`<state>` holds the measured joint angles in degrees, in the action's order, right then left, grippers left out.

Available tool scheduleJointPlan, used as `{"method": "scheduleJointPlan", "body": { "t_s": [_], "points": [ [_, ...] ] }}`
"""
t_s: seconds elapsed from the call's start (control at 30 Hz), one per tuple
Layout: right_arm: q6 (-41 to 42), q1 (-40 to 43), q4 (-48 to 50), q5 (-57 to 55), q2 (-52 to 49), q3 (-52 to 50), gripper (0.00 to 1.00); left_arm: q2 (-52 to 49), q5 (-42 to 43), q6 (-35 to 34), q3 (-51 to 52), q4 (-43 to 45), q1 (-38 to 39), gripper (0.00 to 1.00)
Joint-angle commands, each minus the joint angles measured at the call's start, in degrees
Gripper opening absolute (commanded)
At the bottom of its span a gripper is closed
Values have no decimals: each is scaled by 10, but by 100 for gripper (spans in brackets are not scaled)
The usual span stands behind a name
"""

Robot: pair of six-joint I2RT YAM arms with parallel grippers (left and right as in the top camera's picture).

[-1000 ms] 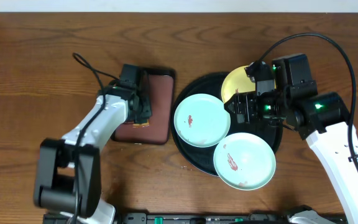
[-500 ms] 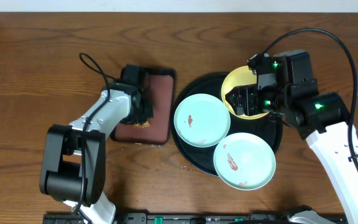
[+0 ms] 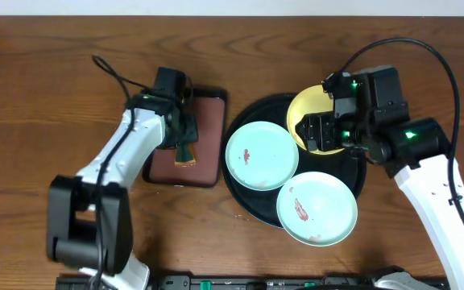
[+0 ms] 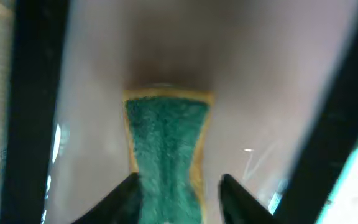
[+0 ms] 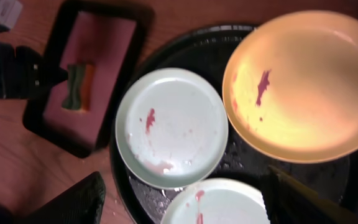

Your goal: Clean dirty plates on tray and stack at the side

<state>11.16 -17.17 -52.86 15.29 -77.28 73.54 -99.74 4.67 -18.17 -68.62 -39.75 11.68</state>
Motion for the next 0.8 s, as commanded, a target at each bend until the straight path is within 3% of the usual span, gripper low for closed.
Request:
{"method": "scheduleJointPlan", "body": {
  "t_s": [0.0, 0.1, 0.23, 0.43, 0.6, 0.77],
  "points": [
    [6, -9, -14, -9, -23, 6, 78, -63, -12, -1, 16, 2, -1, 36],
    [6, -9, -28, -9, -29, 6, 77, -96, -12, -1, 16, 2, -1, 30],
    [6, -9, -42, -9, -34, 6, 78, -118, -10, -1, 16, 1, -1, 8],
    [6, -9, -43, -33, -56, -6, 76, -78, -8, -1, -15, -44, -1, 7],
    [30, -9, -27, -35, -111, -25, 55, -13, 3, 1, -51, -78, -1, 7],
    [43, -9, -2, -31, -172, -26, 47, 51, 39, 7, -69, -71, -1, 7]
  ]
}}
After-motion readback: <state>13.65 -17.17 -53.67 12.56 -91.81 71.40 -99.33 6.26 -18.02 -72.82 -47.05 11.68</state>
